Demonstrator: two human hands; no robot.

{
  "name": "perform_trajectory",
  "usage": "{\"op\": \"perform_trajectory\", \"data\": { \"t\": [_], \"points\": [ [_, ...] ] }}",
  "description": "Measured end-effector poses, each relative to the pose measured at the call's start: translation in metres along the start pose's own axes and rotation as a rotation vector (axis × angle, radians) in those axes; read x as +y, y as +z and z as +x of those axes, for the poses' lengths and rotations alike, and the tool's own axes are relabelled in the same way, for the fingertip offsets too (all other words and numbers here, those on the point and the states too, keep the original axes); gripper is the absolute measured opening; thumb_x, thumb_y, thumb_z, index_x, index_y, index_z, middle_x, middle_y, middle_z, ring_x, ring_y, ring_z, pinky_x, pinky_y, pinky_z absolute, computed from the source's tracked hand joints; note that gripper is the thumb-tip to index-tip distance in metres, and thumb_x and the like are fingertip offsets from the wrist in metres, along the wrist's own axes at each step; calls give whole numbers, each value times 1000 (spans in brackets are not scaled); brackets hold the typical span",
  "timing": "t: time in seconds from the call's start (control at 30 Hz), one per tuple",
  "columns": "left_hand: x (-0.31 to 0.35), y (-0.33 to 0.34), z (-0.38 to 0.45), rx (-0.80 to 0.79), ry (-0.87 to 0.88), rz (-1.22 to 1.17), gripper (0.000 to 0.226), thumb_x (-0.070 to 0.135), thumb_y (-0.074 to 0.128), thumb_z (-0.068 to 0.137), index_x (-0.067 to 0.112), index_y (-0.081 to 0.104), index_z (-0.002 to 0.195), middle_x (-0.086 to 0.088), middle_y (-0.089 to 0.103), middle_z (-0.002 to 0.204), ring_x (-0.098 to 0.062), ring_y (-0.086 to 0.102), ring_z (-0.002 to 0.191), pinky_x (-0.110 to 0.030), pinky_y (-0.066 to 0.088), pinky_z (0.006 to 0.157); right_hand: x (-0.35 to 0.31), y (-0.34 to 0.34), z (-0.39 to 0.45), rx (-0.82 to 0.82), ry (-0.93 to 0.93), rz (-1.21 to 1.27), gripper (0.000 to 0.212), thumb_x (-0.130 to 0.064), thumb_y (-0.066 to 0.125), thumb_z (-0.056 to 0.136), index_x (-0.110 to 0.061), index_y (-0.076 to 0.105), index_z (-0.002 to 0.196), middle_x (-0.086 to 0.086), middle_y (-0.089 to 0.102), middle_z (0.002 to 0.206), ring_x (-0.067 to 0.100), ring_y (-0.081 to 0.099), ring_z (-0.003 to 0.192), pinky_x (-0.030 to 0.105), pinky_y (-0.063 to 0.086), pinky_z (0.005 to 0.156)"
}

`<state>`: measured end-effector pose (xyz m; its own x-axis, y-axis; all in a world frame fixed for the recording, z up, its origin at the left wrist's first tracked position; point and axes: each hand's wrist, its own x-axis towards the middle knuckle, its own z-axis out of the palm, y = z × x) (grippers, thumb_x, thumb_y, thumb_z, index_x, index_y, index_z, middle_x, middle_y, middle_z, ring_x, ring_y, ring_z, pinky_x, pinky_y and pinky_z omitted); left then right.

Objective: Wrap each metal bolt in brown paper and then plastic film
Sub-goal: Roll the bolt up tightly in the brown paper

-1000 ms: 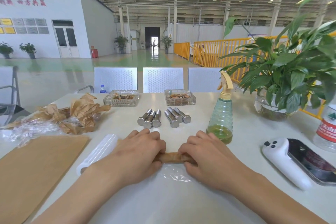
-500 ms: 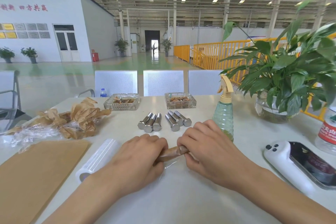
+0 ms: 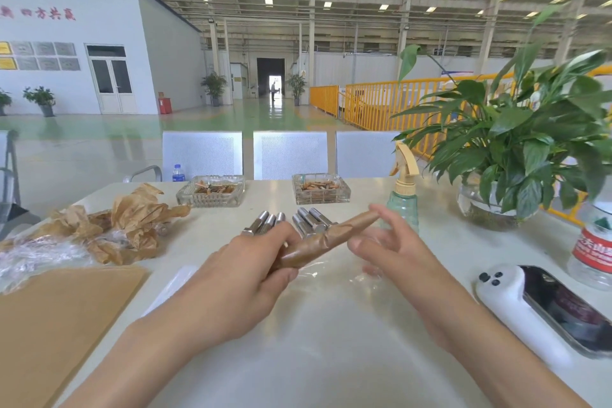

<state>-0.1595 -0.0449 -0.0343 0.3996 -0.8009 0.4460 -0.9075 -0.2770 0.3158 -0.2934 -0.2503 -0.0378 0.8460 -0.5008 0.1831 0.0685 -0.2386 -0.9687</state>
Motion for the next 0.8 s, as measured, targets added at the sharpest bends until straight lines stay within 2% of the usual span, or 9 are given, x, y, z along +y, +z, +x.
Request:
{"op": "perform_trajectory", "data": {
  "t": [0.07,0.13,0.2,0.27,0.4,0.53,0.6,0.7,0.8],
  "points": [
    [0,9,0,-32,-13,-63,19,33,62,96,41,45,101,13,53,69,-11,50,68,-33,37,60,9,1,-6,-163,126,91,66,-39,81,77,-44,51,136,-4,69,125,14,69,109,43,49,105],
    [-1,15,1,-45,-39,-107,20,32,64,96,41,46,99,10,55,69,-9,51,68,-29,35,59,15,3,-9,-222,200,108,62,-32,81,78,-36,55,134,1,73,112,17,72,96,38,56,92],
    [-3,20,2,-51,-67,-147,20,32,65,96,41,48,97,9,56,68,-9,51,66,-26,34,58,19,2,-8,-180,283,129,47,-23,78,83,-25,61,127,8,75,97,20,72,78,36,58,76],
    [-4,23,2,-62,-82,-159,20,32,66,95,42,48,97,10,56,68,-9,51,65,-24,34,57,22,-4,-6,-123,343,219,34,-13,71,89,-16,64,122,10,70,79,21,65,62,39,54,70],
    [-7,27,-2,-82,-107,-114,24,33,63,95,46,44,99,18,56,71,-9,52,68,-27,36,58,25,-16,-8,-63,411,170,29,-5,61,92,-18,65,118,7,62,67,20,58,51,32,53,56],
    [-7,30,-3,-32,-101,36,27,31,58,95,44,36,104,17,53,73,-16,54,76,-41,48,68,30,-15,-12,54,408,-206,29,-8,50,86,-29,66,98,1,67,64,21,57,47,25,47,47],
    [-6,30,-4,-35,-105,37,27,31,57,94,44,35,105,17,54,76,-19,55,79,-42,50,70,35,-14,-14,125,328,-637,21,-23,49,82,-37,60,93,-6,69,77,20,64,64,28,49,60],
    [-1,33,-7,-103,-96,73,23,35,49,92,42,35,108,16,56,85,-21,56,84,-43,50,74,41,-10,-24,238,211,-1167,14,-38,47,79,-38,53,92,-13,54,84,19,55,77,31,38,62],
    [3,39,-13,-117,-85,115,22,37,43,89,41,34,108,15,55,89,-23,56,85,-43,50,74,36,-4,-30,285,118,-1369,13,-42,48,84,-37,53,95,-10,45,91,19,48,74,31,34,58]
  ]
}}
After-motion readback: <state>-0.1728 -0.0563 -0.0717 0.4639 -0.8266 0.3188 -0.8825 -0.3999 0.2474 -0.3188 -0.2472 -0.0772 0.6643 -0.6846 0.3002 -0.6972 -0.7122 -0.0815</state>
